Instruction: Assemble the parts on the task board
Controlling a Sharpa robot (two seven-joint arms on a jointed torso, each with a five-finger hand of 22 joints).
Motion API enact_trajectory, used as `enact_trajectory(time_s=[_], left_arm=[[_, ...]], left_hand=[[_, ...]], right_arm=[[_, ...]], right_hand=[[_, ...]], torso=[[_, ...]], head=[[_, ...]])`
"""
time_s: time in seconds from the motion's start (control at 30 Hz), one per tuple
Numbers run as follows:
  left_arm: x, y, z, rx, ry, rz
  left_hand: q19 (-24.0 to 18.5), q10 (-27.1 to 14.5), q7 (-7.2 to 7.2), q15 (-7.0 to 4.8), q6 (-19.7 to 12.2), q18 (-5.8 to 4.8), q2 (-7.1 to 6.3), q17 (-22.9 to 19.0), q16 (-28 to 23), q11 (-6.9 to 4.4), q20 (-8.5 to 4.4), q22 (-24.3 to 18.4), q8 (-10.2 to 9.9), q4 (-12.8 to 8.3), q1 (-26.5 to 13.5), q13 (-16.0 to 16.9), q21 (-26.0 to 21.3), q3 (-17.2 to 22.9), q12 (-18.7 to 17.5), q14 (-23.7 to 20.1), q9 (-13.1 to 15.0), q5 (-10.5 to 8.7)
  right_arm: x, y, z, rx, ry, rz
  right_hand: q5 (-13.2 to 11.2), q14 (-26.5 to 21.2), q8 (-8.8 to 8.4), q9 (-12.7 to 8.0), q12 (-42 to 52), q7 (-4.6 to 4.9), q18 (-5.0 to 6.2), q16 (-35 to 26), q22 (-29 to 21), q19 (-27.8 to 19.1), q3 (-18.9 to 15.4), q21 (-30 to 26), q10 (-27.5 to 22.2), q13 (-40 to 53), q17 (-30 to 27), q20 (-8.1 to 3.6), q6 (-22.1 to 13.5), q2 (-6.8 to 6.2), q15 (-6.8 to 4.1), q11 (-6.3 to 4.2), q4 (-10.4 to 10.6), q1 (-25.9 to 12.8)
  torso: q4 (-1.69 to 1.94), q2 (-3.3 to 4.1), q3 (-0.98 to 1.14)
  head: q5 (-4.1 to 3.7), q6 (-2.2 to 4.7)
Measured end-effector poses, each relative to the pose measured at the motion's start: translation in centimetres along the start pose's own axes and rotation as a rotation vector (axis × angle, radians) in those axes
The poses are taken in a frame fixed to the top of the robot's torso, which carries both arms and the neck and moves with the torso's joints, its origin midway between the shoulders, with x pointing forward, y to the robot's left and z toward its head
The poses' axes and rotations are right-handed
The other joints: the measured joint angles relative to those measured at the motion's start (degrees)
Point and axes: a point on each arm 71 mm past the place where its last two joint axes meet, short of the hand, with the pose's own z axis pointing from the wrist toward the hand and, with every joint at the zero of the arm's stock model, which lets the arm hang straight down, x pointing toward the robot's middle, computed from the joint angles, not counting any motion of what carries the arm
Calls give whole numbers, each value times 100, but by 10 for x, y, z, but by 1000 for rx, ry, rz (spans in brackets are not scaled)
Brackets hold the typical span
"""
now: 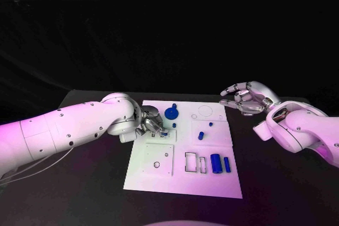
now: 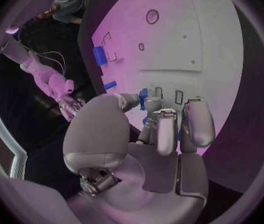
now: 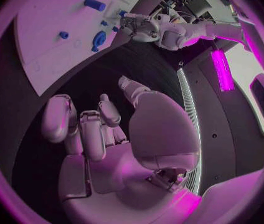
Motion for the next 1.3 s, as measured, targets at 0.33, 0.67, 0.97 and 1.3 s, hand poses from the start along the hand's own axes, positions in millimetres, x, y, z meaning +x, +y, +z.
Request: enact_trajectory(time_s=[0.33, 0.67, 0.97, 1.3], left_arm=[[2, 6, -3, -9, -26, 14], [2, 6, 1, -18, -49, 48], [3, 3, 5, -21, -58, 70], [3, 2, 6, -28, -57, 91]], left_hand=[[0, 325, -72, -41, 93, 0, -201, 0, 0, -63, 0, 24, 136, -111, -339, 360, 0, 176, 267, 0, 241, 432], [21, 469, -105, -83, 126, 1, -230, 0, 0, -121, -20, 30, 188, -111, -428, 506, 0, 176, 371, 1, 273, 584], [21, 510, -125, -83, 165, 0, -238, 0, 0, -122, -20, 35, 219, -111, -481, 540, 0, 175, 394, 1, 273, 613], [20, 510, -131, -82, 174, 0, -239, 0, 0, -121, -20, 35, 219, -112, -481, 578, 0, 175, 418, 1, 273, 613]], right_arm=[[0, -1, 0, 3, 4, 0], [1, -2, 0, 5, 7, 1], [1, -2, -1, 5, 8, 1], [1, -2, -1, 6, 8, 1]], right_hand=[[16, 0, 0, -1, 0, 0, 0, 0, -4, 0, -15, 0, 0, 0, 0, 0, 0, 0, 0, 0, 15, 0], [40, 0, 0, -1, 0, 0, 0, 0, -4, 0, -32, 0, 0, 0, 0, 0, 0, 23, 0, 0, 32, -23], [40, 0, 0, -1, 0, 0, 0, 0, -4, 0, -32, 0, 12, 0, 0, 0, 0, 23, 0, -12, 32, -23], [61, 0, 0, -1, 0, 0, 0, 0, -11, 0, -48, 0, 21, 1, 0, 0, 0, 23, 0, -21, 48, -22]], torso=[[4, -2, 4], [-7, 2, 4], [-15, 8, 0], [-7, 12, 0]], head=[[25, 1], [55, 10], [59, 17], [58, -3]])
